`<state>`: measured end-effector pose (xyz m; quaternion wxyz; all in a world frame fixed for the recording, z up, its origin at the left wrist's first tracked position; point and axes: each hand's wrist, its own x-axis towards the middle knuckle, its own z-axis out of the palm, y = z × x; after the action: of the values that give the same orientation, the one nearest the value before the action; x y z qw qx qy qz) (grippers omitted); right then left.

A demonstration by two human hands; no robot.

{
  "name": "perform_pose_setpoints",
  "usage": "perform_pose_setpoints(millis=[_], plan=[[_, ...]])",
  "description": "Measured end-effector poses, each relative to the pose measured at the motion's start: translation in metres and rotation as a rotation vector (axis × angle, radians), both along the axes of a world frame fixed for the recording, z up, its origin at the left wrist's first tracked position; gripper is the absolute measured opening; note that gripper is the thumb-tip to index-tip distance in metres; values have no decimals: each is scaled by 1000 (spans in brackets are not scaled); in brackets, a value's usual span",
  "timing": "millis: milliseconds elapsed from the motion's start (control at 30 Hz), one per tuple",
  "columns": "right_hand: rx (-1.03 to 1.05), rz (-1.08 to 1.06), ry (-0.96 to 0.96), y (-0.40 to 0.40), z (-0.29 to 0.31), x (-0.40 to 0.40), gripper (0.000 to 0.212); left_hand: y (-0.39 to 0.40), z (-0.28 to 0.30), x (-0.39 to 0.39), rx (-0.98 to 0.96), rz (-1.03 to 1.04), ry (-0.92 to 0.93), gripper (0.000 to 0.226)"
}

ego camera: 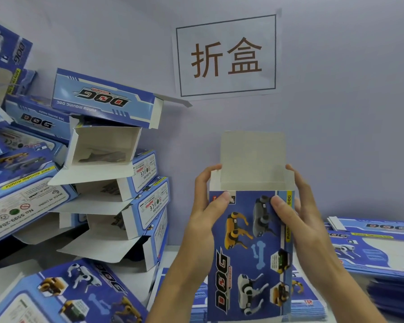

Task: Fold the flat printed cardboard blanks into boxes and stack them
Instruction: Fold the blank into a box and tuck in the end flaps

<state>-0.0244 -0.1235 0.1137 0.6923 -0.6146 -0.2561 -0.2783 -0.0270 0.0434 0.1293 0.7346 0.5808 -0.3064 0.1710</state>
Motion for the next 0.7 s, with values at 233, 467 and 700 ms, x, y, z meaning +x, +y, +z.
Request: perform_pose_setpoints(millis=[233, 467, 700], plan=[[46, 28, -54, 11, -1, 1, 62, -22, -4, -1, -73, 281, -100, 67], [4, 56, -49, 20, -3, 2, 43, -7, -7, 6, -84, 279, -46, 63], [0, 66, 24, 7, -3, 2, 38, -5, -6, 4, -21, 223, -14, 50]])
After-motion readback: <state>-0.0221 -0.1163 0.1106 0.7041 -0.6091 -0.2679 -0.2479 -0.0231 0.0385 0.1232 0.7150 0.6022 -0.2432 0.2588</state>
